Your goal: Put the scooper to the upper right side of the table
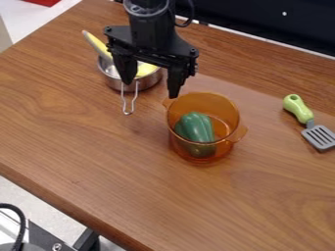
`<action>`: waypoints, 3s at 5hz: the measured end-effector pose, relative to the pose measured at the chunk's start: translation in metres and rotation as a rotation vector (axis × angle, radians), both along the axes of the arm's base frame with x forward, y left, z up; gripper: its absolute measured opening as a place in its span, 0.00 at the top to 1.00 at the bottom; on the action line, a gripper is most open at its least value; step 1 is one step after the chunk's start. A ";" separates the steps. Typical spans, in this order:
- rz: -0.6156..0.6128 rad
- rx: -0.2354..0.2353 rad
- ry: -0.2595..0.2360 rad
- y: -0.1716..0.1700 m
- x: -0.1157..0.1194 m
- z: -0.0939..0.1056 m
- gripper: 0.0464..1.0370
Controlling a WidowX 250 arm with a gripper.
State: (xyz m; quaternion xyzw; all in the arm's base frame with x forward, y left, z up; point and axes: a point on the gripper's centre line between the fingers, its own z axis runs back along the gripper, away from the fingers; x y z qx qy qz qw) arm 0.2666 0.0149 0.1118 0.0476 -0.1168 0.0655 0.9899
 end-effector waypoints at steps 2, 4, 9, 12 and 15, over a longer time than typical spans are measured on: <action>0.025 -0.006 0.027 0.017 -0.012 -0.013 0.04; 0.281 -0.116 -0.013 0.051 -0.018 -0.009 0.04; 0.997 -0.096 -0.358 0.104 0.061 -0.019 0.04; 1.143 0.015 -0.409 0.128 0.070 -0.030 0.09; 1.129 0.015 -0.392 0.127 0.067 -0.032 0.77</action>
